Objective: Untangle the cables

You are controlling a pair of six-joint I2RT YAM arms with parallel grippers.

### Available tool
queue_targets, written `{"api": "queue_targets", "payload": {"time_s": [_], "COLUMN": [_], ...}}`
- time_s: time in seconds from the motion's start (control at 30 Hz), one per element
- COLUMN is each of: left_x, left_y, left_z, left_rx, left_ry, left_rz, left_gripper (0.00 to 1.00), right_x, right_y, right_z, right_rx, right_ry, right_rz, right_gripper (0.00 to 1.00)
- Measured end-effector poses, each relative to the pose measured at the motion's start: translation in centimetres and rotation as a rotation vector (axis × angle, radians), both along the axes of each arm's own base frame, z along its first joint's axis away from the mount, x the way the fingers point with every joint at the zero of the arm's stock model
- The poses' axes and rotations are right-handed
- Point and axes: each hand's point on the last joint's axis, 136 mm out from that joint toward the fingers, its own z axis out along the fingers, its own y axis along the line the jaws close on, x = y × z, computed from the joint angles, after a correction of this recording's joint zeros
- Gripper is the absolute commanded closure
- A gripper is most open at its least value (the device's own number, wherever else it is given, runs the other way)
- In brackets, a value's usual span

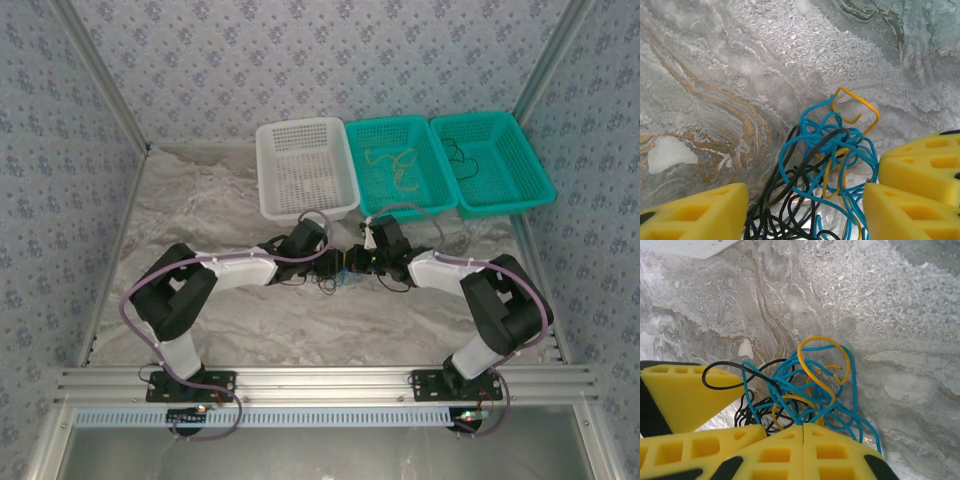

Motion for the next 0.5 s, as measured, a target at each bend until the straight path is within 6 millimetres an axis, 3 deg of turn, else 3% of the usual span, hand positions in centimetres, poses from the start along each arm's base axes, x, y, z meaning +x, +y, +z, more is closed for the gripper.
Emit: {"api": "queue_targets", "payload": {"time_s": [0.2,0.5], "left_x": [-0.2,-0.4], "left_y": [0.3,-0.6], "left_z": [-0.2,1.5], "left_rx": [0.013,0.012], "left_ry": [-0.024,-0.201], "left_rz": [-0.023,-0.179], "left_gripper": [0.01,0.01], "right_x": [-0.3,-0.7], "right_y": [-0.7,-1.6], "right_z": [0.5,1.9], "right_rx": [-0.012,-0.008], "right_ry": [-0.027,-0.055], "right_rz": [-0.013,-0.033], "right_gripper": [1.0,1.0]}}
